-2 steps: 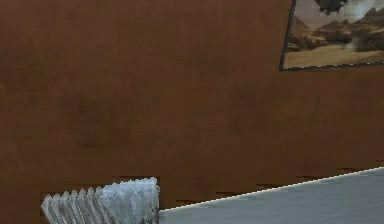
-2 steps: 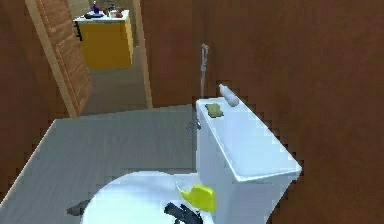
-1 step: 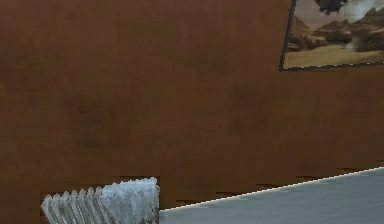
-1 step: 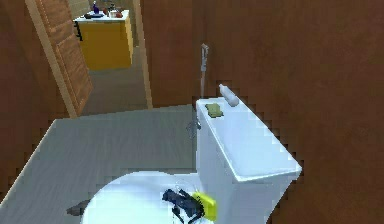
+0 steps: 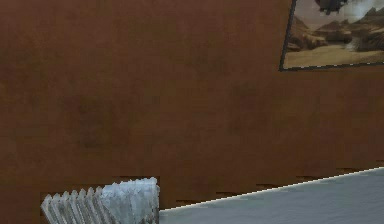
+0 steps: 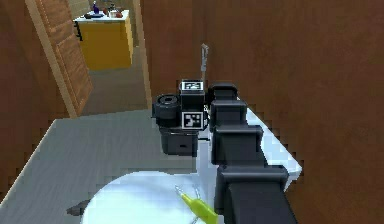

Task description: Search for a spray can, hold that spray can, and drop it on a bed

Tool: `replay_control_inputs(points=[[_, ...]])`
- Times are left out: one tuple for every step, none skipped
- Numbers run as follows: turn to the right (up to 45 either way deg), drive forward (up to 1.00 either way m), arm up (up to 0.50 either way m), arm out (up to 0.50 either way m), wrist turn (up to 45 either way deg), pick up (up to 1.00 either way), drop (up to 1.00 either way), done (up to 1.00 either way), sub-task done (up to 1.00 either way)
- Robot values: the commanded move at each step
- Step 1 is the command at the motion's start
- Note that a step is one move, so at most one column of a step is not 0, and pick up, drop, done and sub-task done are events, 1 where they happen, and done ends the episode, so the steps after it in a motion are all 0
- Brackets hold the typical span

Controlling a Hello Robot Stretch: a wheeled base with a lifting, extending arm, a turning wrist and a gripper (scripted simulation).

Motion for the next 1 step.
replay_control_inputs(points=[[0.0, 0.00, 0.00, 0.00, -45.0, 0.00, 0.00, 0.00, 0.00]])
